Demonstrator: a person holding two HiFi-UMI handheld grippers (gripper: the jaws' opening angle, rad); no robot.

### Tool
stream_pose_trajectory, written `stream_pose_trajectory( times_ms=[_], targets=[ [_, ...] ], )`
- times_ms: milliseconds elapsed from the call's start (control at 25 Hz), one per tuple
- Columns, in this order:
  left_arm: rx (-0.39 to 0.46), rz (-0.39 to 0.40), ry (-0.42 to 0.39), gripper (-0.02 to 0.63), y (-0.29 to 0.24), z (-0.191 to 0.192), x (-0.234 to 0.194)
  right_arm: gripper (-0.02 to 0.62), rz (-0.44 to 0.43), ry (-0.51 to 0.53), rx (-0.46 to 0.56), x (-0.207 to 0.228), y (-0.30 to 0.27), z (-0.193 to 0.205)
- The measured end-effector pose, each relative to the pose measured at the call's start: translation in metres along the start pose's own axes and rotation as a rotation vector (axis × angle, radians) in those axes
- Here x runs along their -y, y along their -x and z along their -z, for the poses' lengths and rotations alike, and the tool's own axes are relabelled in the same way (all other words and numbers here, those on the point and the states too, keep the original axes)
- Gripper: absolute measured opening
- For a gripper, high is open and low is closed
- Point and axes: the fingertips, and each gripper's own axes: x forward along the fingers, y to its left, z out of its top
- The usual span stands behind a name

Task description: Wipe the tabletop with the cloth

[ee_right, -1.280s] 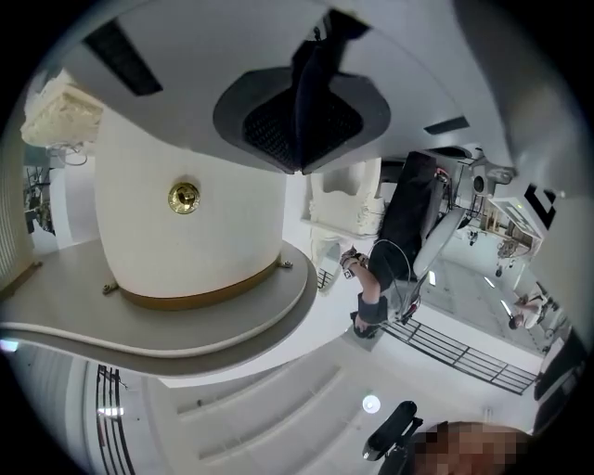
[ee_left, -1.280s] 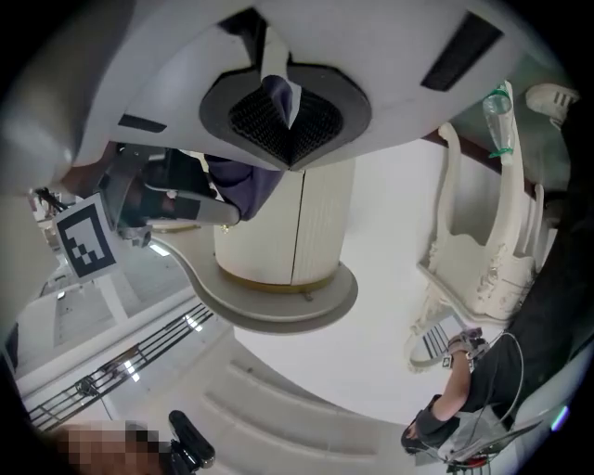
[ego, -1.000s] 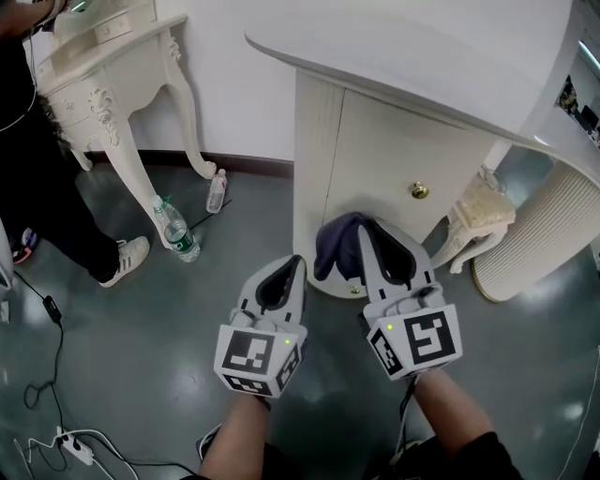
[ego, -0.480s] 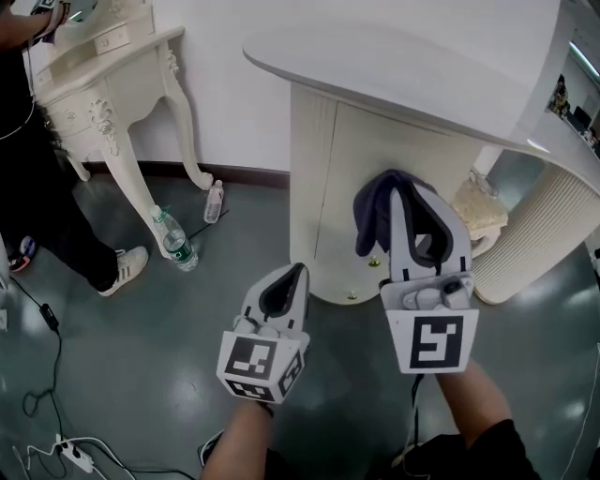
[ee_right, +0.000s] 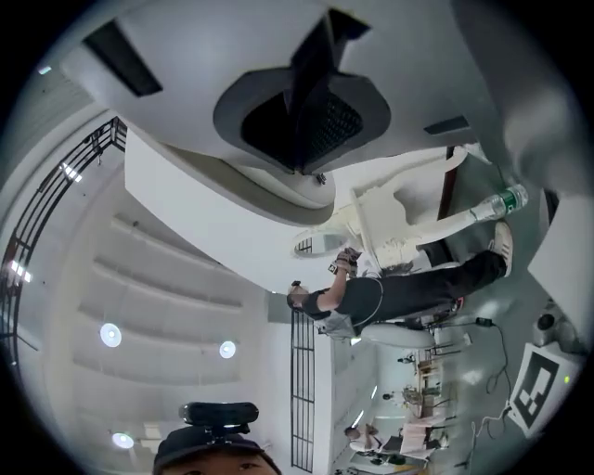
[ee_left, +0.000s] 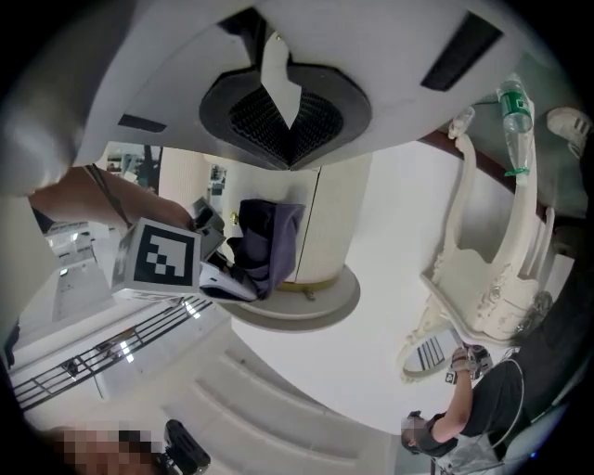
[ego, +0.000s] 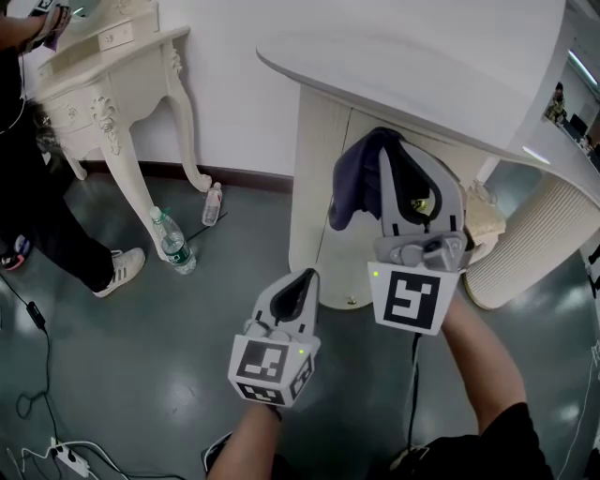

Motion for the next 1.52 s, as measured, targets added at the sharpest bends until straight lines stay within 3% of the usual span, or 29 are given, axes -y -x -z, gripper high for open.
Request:
stream_pose_trajectory(
  times_ms=[560,1160,1520],
  targets=[
    [0.002,0.036,0.042,0.008,-0.018,0.015,0.003,0.026,0.001,0.390,-0.033,-0.026,-0.025,0.018],
    [-0.022,0.009,0.043,0.008,-0.011,0.018,-0.014,0.026,-0.132,0.498,-0.103,-0.082,-0.006,0.043],
    [-0.017,0.001,0.030,0.008,-0.008,0.012,-0.014,0.026,-0.159,0.491,-0.147,-0.109,0.011,0.062]
  ],
)
